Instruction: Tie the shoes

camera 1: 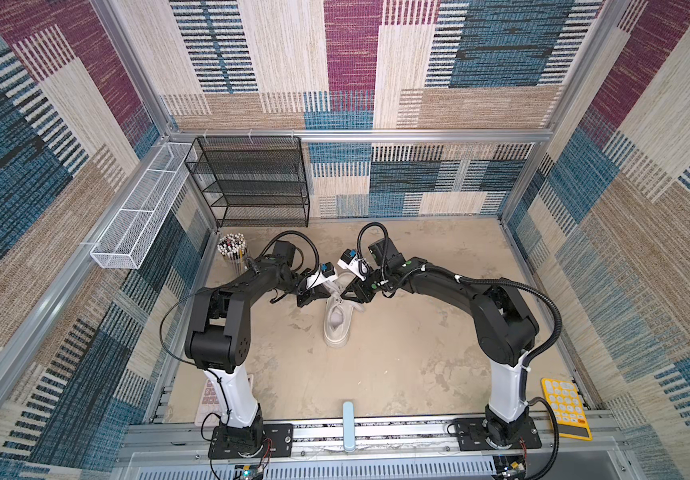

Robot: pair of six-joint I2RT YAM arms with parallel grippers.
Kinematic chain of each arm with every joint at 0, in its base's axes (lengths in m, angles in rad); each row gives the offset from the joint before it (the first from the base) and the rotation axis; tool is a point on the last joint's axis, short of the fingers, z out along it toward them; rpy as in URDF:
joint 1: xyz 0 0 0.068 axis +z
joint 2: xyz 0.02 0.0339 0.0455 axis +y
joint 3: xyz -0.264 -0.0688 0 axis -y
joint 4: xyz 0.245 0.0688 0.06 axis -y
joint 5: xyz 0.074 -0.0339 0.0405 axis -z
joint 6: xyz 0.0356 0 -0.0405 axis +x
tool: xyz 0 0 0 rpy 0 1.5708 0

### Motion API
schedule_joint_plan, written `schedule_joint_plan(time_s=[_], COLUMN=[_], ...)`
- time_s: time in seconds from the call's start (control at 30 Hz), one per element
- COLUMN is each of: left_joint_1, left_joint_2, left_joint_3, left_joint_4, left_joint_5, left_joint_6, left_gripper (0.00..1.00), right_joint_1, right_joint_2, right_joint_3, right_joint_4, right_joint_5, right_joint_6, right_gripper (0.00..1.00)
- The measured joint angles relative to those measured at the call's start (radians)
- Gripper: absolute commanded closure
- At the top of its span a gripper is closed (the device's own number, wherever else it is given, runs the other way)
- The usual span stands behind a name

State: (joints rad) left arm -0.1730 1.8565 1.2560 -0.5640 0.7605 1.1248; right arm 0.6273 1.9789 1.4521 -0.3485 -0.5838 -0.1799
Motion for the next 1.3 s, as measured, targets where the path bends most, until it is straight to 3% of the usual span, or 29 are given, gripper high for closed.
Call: schedule_joint_plan(time_s=[0.13, 0.2, 0.27, 0.33, 0.4, 0.53, 0.7, 0.87, 1.1, 1.3], left_joint_1=[0.0, 0.0, 0.0, 0.0, 0.0, 0.0, -0.007, -0.015, -0.02, -0.02], left_joint_2=[-0.025, -0.032, -0.036, -0.04, -0.041, -0.039, -0.02, -0.008, 0.003, -0.024], left_joint_3=[-0.027, -0.038, -0.045, -0.052, -0.058, -0.055, -0.047, -0.041, -0.026, -0.054], left_joint_4=[0.008, 0.01, 0.015, 0.027, 0.04, 0.064, 0.074, 0.077, 0.079, 0.081], left_joint_5=[-0.008, -0.018, -0.022, -0.021, -0.021, 0.003, 0.01, 0.017, 0.017, 0.005], left_joint_6=[0.0, 0.0, 0.0, -0.002, -0.016, -0.024, -0.027, -0.03, -0.034, -0.045], left_gripper=[1.0, 0.88, 0.66, 0.55, 0.48, 0.46, 0.51, 0.65, 1.0, 1.0], right_joint_1=[0.011, 0.013, 0.01, 0.01, 0.01, 0.011, 0.011, 0.011, 0.001, 0.002], right_joint_2=[0.021, 0.029, 0.033, 0.034, 0.034, 0.032, 0.031, 0.031, 0.031, 0.041], right_joint_3=[0.017, 0.024, 0.027, 0.027, 0.027, 0.02, 0.013, 0.013, 0.011, 0.028], right_joint_4=[-0.001, -0.001, -0.002, -0.005, -0.008, -0.008, -0.008, -0.008, 0.002, 0.014], right_joint_5=[0.001, 0.0, 0.001, 0.001, 0.002, 0.004, 0.006, 0.008, 0.006, -0.009], right_joint_6=[-0.004, -0.004, -0.004, -0.004, -0.004, -0.004, -0.003, -0.003, 0.001, 0.008], right_gripper=[0.59, 0.59, 0.6, 0.6, 0.6, 0.6, 0.61, 0.62, 0.63, 0.64])
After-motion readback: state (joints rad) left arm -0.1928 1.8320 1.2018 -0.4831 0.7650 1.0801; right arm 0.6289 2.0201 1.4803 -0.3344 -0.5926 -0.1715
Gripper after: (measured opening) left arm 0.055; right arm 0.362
